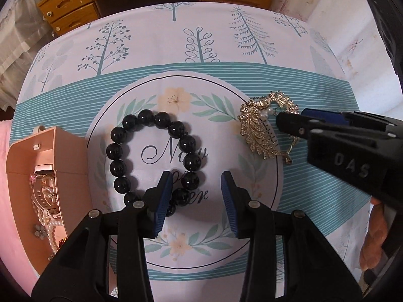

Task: Organize jewelry
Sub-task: 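Close the left gripper on the black bead bracelet while the right grasps the gold leaf brooch, then carry the black bracelet and gold brooch into the pink box with both grippers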

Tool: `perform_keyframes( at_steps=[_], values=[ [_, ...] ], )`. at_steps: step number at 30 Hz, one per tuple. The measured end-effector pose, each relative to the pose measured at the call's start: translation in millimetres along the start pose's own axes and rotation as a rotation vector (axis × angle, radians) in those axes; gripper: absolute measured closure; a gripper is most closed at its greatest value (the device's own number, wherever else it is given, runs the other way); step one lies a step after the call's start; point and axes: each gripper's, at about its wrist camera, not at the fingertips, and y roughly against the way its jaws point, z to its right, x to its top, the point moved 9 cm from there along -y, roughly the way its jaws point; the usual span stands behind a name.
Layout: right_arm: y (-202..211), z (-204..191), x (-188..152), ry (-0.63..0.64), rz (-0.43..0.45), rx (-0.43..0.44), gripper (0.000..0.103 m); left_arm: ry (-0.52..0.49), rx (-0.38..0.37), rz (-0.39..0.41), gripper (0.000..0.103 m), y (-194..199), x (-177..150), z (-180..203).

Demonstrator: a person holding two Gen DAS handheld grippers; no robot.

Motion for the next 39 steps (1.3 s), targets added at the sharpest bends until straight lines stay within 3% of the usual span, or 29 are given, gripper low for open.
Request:
perform_keyframes(
  at_steps=[3,6,10,24,39],
  values=[
    [-1.9,-3.7,0.7,0.019,0.005,-0.031,0.065,0.012,0.004,0.002,0.067,-0.5,0.1,0.9],
    [-3.0,-5.7,1.1,0.034,0.014,-0.072,0.074,0.026,0.019,0.017,0.084,0.3,0.6,-2.3],
    [-2.5,-4.9,1.4,0.029,0.023,-0.080,0.077,0.056,-0.008,0.023,0.091,2.8,0.1,-11.8],
    [33.4,5.6,-11.3,-0.015,0.072,-0.011,0.077,0.077,-0.060,0.066,0.091,37.6,-9.5,-25.8],
    [111.7,-41.4,-30.1,0.051,0.154,0.014,0.077,0.090,-0.105,0.216,0.091,149.5,-14.8,-53.2]
  ],
)
